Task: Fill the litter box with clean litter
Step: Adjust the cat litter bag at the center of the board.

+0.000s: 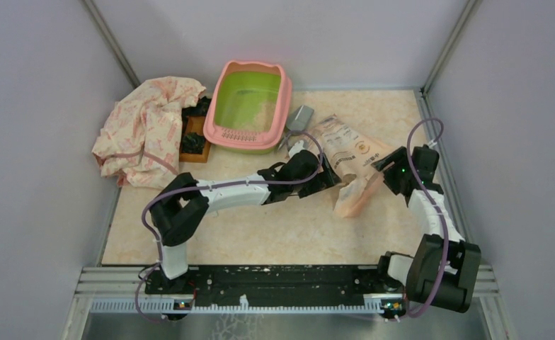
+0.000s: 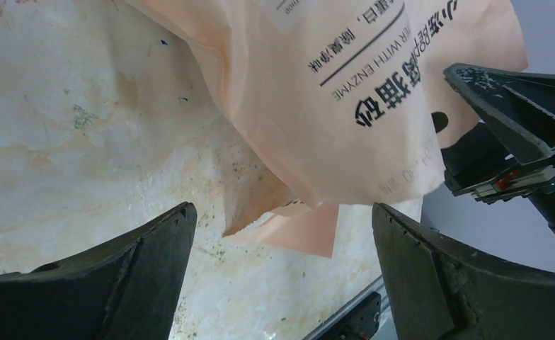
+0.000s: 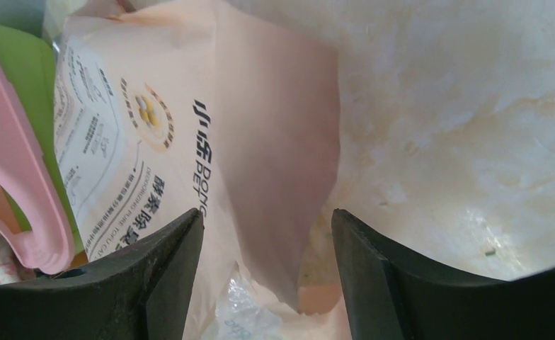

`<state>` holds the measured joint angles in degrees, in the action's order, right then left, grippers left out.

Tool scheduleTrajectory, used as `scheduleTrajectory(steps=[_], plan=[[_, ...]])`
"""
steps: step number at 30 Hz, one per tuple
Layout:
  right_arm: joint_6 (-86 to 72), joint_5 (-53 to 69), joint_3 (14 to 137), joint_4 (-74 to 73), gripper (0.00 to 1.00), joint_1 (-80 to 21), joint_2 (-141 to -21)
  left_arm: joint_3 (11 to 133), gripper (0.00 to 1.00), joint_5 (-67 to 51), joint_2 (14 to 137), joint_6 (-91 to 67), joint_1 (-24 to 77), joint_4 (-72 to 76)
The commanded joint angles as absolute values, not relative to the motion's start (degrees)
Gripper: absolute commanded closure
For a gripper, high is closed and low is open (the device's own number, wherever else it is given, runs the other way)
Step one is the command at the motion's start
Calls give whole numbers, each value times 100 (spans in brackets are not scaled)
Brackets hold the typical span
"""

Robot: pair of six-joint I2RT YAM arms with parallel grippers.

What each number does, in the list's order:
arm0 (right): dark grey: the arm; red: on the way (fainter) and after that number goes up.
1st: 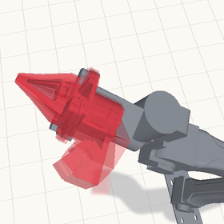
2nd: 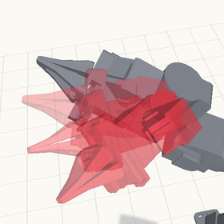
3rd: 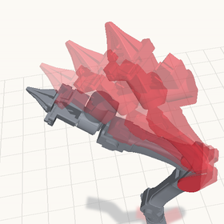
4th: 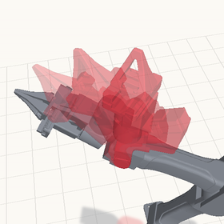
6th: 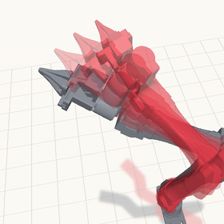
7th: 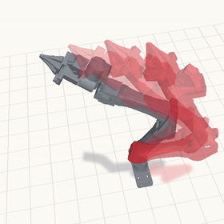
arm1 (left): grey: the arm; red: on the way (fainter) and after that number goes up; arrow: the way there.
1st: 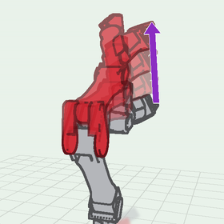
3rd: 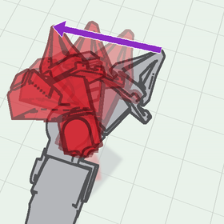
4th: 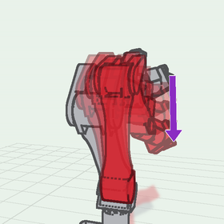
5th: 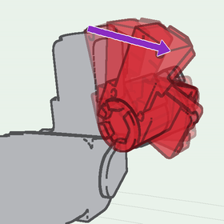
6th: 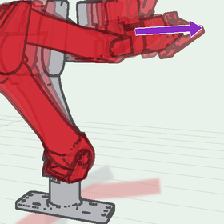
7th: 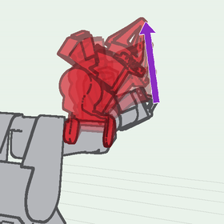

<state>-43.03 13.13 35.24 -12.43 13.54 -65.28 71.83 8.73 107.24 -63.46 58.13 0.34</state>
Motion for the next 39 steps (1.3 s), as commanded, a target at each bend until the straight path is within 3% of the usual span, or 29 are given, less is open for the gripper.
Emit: scheduleTrajectory(steps=[1, 10, 15, 18, 22, 29, 32, 39], plan=[[-4511, 1537, 3505, -54, 33, 1441, -6758, 7362, 1, 1213, 10896, -6705, 5763, 451], [-4596, 1713, 3280, 861, 42, 1456, -7249, 7023, 1, 1311, 11254, -7796, 5766, 1184], [-4532, 1747, 3278, 894, 49, 1463, -7439, 7388, 1, 1389, 11570, -8132, 5760, 582], [-4549, 1777, 3252, 957, 54, 1476, -7449, 7156, 7, 1529, 11525, -8256, 5757, 639], [-4541, 1842, 3271, 949, 61, 1501, -7422, 6788, 28, 1643, 11369, -8366, 5680, 881], [-4501, 1906, 3332, 891, 62, 1507, -7430, 6943, 74, 1614, 11340, -8162, 5427, 772], [-4457, 1927, 3308, 868, 66, 1510, -7405, 7032, 100, 1583, 11295, -8045, 5333, 698], [-4282, 2040, 3246, 732, 79, 1503, -7316, 6773, 100, 1533, 10784, -7803, 5335, 448]])
